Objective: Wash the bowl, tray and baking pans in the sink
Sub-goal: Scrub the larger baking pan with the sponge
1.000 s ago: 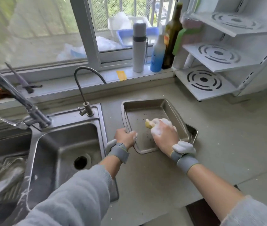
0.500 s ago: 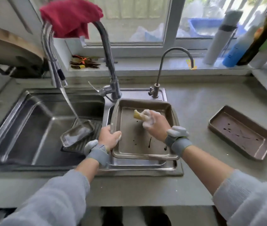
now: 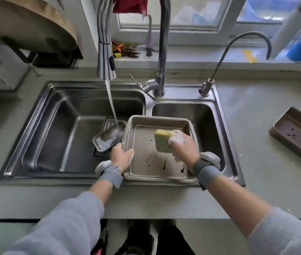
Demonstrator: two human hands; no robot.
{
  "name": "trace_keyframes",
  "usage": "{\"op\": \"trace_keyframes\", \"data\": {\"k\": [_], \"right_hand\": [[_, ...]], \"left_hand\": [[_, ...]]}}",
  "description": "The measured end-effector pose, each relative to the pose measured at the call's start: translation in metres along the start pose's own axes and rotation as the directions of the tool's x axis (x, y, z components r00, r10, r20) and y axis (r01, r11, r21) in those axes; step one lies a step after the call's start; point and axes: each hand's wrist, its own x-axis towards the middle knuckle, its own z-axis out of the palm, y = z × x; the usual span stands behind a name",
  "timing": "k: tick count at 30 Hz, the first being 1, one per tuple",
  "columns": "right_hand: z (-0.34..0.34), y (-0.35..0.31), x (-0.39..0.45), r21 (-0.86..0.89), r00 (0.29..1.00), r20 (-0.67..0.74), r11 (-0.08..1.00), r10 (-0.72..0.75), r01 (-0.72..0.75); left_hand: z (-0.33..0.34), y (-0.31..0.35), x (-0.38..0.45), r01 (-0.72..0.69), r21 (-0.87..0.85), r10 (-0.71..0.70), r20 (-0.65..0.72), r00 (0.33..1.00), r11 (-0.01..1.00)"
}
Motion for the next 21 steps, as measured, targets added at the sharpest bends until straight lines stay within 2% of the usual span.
{"op": "trace_keyframes", "data": {"k": [1,3,4,6,8,10,11,13,14,16,18,19,20,21], "right_hand": [[0.005,-0.003,0.002,0.209,0.985,0.047,0.962,0.168,-0.174],[0.016,-0.008,0.009,0.507,0.89,0.245,0.731,0.386,-0.457],[0.022,-0.008,0.014,0.539,0.846,0.334,0.652,0.416,-0.534],[0.033,-0.007,0.022,0.501,0.772,0.456,0.589,0.442,-0.634],[0.04,-0.002,0.032,0.462,0.717,0.487,0.55,0.498,-0.696],[0.04,0.007,0.039,0.434,0.731,0.428,0.589,0.532,-0.682],[0.042,0.009,0.046,0.379,0.752,0.38,0.652,0.538,-0.657],[0.04,0.008,0.056,0.146,0.853,0.213,0.847,0.477,-0.511],[0.037,0.006,0.06,-0.004,0.91,0.123,0.917,0.396,-0.398],[0.029,-0.003,0.06,-0.22,0.991,0.005,0.967,0.131,-0.126],[0.02,-0.009,0.052,-0.331,0.988,-0.003,0.933,-0.153,0.143],[0.016,-0.008,0.047,-0.451,0.949,0.024,0.844,-0.313,0.29],[0.015,-0.005,0.041,-0.565,0.883,0.089,0.706,-0.461,0.426],[0.015,0.006,0.037,-0.654,0.831,0.205,0.559,-0.518,0.51]], "left_hand": [[0.001,-0.001,0.0,0.0,-0.005,0.0,-0.015,1.0,1.0],[0.004,-0.003,0.001,0.031,-0.013,-0.031,-0.043,0.999,0.999],[0.004,-0.005,0.001,0.048,-0.011,-0.048,-0.053,0.997,0.999],[0.006,-0.01,0.003,0.062,-0.008,-0.062,-0.051,0.997,0.998],[0.005,-0.014,0.006,0.069,-0.017,-0.07,-0.042,0.997,0.997],[0.006,-0.015,0.006,0.051,-0.028,-0.051,-0.017,0.999,0.998],[0.006,-0.017,0.007,0.055,-0.031,-0.056,-0.011,0.998,0.998],[0.006,-0.019,0.009,0.08,-0.017,-0.08,0.005,0.997,0.997],[0.006,-0.02,0.01,0.087,0.003,-0.087,0.012,0.996,0.996],[0.004,-0.02,0.013,0.071,0.065,-0.073,0.033,0.997,0.995],[0.0,-0.015,0.013,0.039,0.131,-0.044,0.034,0.998,0.991],[-0.001,-0.013,0.013,0.011,0.155,-0.015,0.027,1.0,0.988],[-0.001,-0.012,0.015,-0.015,0.175,0.012,0.019,1.0,0.985],[0.001,-0.01,0.015,-0.031,0.197,0.029,0.012,1.0,0.98]]}}
